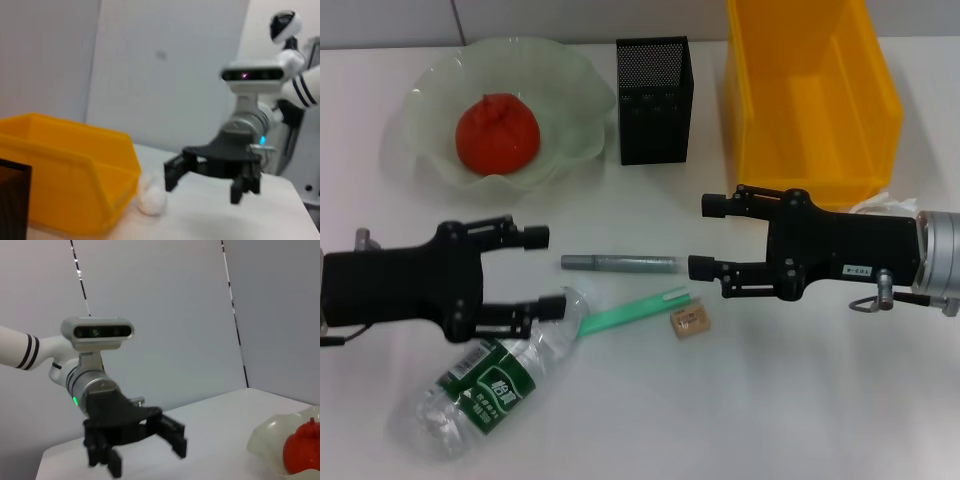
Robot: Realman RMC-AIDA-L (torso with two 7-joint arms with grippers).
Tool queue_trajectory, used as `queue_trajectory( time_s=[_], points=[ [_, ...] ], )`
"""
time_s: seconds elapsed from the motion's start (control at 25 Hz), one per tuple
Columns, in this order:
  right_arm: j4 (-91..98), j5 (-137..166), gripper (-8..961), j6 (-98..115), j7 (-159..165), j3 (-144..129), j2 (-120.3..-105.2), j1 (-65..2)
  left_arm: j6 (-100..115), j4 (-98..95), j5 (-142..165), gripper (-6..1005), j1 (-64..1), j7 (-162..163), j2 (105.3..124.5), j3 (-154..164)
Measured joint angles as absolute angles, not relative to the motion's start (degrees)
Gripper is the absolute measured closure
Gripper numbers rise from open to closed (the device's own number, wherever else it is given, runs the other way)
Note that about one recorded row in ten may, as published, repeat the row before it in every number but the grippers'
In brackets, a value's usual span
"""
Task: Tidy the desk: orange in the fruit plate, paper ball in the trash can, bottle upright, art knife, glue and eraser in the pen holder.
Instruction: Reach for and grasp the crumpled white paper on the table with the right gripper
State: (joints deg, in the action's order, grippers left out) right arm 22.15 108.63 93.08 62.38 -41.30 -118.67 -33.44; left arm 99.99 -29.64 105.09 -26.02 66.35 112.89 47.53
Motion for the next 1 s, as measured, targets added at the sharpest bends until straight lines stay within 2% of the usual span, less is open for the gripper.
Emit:
queue_trajectory(
  time_s=[0.28,0.56,0.76,0.8,1.0],
  points=[
    [24.34,108.74,141,93.23,65.18,-41.59,-118.72,-33.42,101.12,-30.14,108.54,157,-25.3,62.8,112.91,47.79],
    [37.71,111.59,141,95.13,83.22,-44.29,-118.9,-32.77,101.1,-30.18,108.71,157,-25.04,61.87,113.06,47.79],
    [51.27,117.78,142,100.17,99.9,-45.58,-118.26,-33.86,100.91,-30.23,108.75,157,-25.03,61.02,113.16,47.86],
    [56.14,121.06,142,102.72,105.54,-45.61,-117.76,-35.03,100.9,-30.23,108.76,157,-25.01,60.99,113.14,47.85],
    [63.92,129.08,142,107.57,115.58,-45.62,-116.79,-38.16,100.9,-30.33,108.79,158,-25.08,60.91,112.98,47.89]
  ],
)
